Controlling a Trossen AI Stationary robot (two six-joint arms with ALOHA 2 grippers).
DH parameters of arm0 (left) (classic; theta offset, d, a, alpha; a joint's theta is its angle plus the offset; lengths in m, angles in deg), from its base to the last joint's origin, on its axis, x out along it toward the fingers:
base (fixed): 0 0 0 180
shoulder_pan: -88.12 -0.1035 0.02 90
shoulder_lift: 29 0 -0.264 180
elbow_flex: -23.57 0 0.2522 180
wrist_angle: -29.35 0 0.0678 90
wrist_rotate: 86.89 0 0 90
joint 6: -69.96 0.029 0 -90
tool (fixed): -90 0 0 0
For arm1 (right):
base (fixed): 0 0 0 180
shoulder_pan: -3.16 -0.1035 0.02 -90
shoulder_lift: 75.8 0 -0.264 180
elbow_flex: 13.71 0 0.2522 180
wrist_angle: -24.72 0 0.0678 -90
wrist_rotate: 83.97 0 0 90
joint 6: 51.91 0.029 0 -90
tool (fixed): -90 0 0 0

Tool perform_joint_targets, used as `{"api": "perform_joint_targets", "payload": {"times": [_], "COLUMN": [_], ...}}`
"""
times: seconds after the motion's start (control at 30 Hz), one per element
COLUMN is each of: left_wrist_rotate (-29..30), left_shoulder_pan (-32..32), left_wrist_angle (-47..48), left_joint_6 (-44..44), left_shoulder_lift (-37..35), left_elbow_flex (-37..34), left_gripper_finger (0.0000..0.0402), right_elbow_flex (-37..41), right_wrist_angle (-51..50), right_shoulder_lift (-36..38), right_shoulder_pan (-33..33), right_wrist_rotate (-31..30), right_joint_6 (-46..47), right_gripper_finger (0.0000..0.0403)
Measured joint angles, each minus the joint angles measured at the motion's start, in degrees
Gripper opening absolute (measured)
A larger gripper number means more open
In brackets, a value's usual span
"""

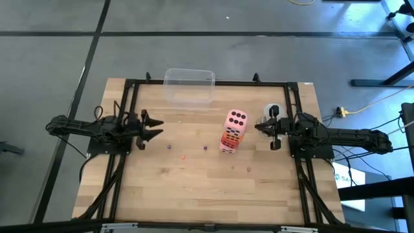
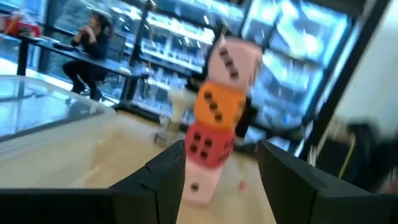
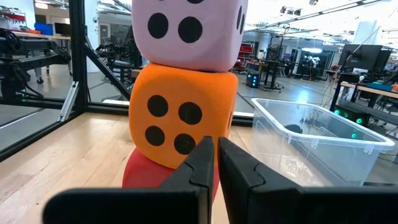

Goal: Pick & Place Dice
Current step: Put the top large pink dice into the transparent bin

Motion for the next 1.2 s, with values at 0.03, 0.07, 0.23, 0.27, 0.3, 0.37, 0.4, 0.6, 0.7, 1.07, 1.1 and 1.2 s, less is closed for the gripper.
{"api": "perform_joint_targets", "payload": {"times": [0.03,0.07,0.23,0.27,0.3,0.37,0.4,0.6,0.7,1.07,1.1,1.2], "left_wrist_rotate": [1.0,1.8,7.4,8.2,9.6,13.7,15.6,20.8,21.1,20.9,21.0,21.7], "left_shoulder_pan": [0.0,0.0,0.0,0.0,0.0,0.0,0.0,0.0,0.0,0.0,0.0,0.0], "left_wrist_angle": [-1.2,-2.3,-5.1,-5.8,-6.7,-7.9,-8.4,-9.9,-10.6,-9.8,-9.8,-9.8], "left_joint_6": [-2.8,-6.3,-20.0,-21.1,-21.4,-22.0,-22.7,-23.3,-22.5,-21.7,-21.7,-21.7], "left_shoulder_lift": [0.0,0.0,0.0,0.0,0.0,0.0,0.0,0.0,0.0,0.0,0.0,0.0], "left_elbow_flex": [0.0,0.0,0.1,0.1,0.1,0.1,0.1,0.1,0.1,0.1,0.1,0.1], "left_gripper_finger": [0.019,0.019,0.0189,0.0189,0.0189,0.019,0.0191,0.0191,0.0189,0.0189,0.0189,0.0189], "right_elbow_flex": [0.0,0.0,-0.1,-0.2,-0.3,-0.3,-0.3,0.1,0.1,-0.3,-0.9,-4.4], "right_wrist_angle": [0.0,0.3,5.6,7.3,9.0,12.4,14.1,20.5,21.2,20.2,20.1,18.9], "right_shoulder_lift": [0.0,0.0,0.1,0.1,0.1,0.1,0.1,0.0,0.0,-0.1,-0.1,-0.1], "right_shoulder_pan": [0.0,0.0,0.0,0.0,0.0,0.0,0.0,0.0,0.0,0.1,0.1,0.1], "right_wrist_rotate": [0.0,0.0,-1.1,-2.2,-3.2,-4.1,-4.2,-4.4,-4.3,-1.5,-1.5,-1.5], "right_joint_6": [0.1,0.7,18.1,24.0,29.7,40.6,44.8,54.2,55.0,52.6,52.5,50.4], "right_gripper_finger": [0.0024,0.0024,0.0024,0.0024,0.0024,0.0024,0.0024,0.0024,0.0024,0.0024,0.0024,0.0026]}}
